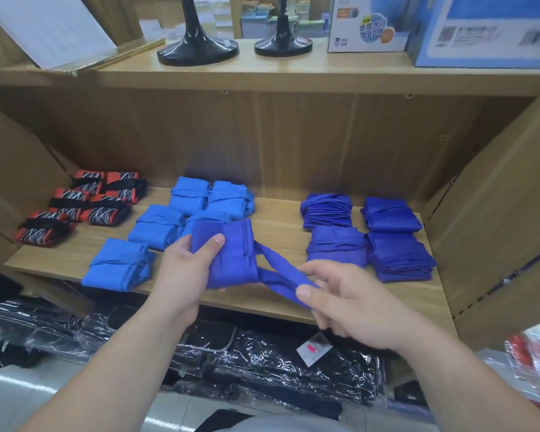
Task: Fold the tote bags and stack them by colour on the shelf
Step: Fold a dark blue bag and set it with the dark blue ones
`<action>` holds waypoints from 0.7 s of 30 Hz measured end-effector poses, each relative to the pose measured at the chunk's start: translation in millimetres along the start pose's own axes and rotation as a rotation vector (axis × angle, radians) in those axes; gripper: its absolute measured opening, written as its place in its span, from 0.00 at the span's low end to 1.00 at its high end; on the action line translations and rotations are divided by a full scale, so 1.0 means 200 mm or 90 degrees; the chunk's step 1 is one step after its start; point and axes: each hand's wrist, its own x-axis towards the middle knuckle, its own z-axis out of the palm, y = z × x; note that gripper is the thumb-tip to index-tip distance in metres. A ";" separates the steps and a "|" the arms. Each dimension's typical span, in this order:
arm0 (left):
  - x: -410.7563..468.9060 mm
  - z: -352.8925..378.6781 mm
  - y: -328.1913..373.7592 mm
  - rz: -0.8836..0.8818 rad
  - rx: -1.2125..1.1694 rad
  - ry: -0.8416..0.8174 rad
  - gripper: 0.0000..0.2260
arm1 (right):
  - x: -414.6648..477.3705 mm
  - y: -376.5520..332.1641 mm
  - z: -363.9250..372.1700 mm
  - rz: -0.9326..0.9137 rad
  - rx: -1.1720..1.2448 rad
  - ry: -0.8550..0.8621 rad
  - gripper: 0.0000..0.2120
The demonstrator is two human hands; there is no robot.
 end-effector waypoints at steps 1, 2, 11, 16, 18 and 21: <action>0.00 0.01 0.04 0.008 -0.042 0.008 0.05 | 0.00 0.01 0.01 -0.041 -0.151 0.014 0.08; 0.00 0.03 0.08 0.014 -0.088 0.010 0.05 | 0.01 0.02 0.03 -0.077 -0.279 0.027 0.13; -0.11 0.09 0.19 -0.076 -0.226 -0.148 0.10 | 0.14 0.14 0.04 -0.114 0.161 0.012 0.41; -0.11 0.04 0.11 -0.066 -0.108 -0.222 0.05 | 0.22 0.10 0.02 -0.033 0.492 0.023 0.55; -0.08 0.02 0.08 -0.045 -0.066 -0.227 0.07 | 0.22 0.08 0.00 -0.052 0.630 0.059 0.56; 0.00 -0.01 0.01 -0.024 0.030 -0.204 0.09 | 0.22 0.08 -0.02 -0.032 0.722 0.107 0.53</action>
